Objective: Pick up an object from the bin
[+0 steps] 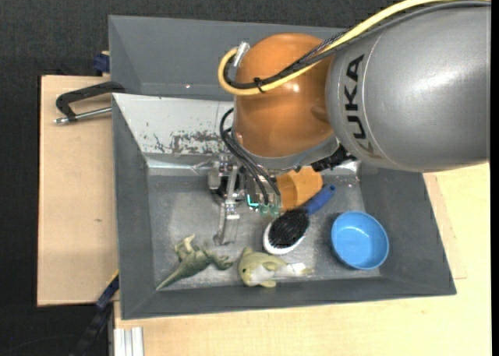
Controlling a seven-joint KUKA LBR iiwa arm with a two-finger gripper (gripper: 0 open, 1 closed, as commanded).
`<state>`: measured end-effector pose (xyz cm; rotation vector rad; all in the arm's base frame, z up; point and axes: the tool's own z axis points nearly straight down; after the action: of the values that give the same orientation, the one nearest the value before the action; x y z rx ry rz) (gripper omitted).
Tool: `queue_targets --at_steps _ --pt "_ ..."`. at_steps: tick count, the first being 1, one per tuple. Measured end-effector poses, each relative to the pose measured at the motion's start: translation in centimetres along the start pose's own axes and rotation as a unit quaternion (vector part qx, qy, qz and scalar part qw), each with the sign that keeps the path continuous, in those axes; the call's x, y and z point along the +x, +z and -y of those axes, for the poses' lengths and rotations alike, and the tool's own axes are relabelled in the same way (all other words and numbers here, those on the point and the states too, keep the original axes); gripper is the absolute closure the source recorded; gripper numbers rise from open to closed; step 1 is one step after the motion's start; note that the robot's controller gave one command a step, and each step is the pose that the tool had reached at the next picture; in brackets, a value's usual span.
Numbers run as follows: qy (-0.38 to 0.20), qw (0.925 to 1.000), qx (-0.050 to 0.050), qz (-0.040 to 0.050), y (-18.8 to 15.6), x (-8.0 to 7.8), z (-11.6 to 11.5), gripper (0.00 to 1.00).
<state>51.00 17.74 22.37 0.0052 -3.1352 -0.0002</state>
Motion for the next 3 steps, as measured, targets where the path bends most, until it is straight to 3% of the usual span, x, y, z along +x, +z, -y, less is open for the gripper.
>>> queue_targets --at_steps 1,2,3 --pt "-0.067 0.9978 0.001 0.0008 5.8 1.0 -0.8 0.0" --pt "-0.115 0.9934 0.001 -0.0006 14.6 1.9 0.4 0.0" --pt "-0.113 0.9936 0.001 0.0035 14.2 1.7 0.5 1.0"
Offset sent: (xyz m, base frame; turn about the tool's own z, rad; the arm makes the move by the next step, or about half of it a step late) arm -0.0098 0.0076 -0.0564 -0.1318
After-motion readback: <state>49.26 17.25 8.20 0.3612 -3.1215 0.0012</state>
